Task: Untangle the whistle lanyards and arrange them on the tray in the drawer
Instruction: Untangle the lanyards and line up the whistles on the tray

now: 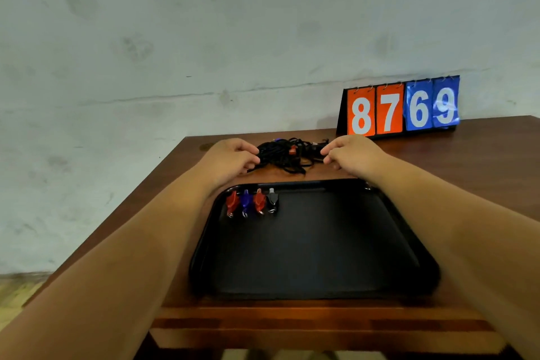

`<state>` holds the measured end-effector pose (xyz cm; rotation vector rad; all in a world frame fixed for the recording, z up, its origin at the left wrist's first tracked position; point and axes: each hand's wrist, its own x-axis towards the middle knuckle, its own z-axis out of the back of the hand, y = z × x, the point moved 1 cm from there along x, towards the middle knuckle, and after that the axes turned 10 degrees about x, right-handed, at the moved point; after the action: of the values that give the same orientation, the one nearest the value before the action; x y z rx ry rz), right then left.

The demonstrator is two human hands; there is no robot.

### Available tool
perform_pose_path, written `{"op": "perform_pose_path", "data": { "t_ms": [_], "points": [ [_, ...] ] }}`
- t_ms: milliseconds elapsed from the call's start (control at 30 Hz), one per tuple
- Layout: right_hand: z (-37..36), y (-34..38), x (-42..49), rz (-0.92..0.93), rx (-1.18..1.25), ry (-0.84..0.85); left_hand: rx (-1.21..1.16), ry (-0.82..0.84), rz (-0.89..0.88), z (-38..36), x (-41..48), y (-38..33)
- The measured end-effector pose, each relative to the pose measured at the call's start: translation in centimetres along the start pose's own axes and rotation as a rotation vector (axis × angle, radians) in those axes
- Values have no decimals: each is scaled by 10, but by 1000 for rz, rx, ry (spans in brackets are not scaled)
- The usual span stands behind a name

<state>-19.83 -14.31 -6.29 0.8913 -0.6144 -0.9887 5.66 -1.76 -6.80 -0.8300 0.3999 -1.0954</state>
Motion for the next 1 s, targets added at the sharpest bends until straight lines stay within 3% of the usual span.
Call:
{"op": "perform_pose_path", "data": {
  "t_ms": [467, 700, 1000],
  "points": [
    [23, -37, 97, 126, -42, -21, 135, 132, -53, -57, 94, -54],
    [14, -53, 134, 226, -75, 122, 423, 107, -131, -84, 127, -50],
    [7, -83, 155, 251, -27, 94, 689, 32, -159, -102, 156, -39]
  ]
}}
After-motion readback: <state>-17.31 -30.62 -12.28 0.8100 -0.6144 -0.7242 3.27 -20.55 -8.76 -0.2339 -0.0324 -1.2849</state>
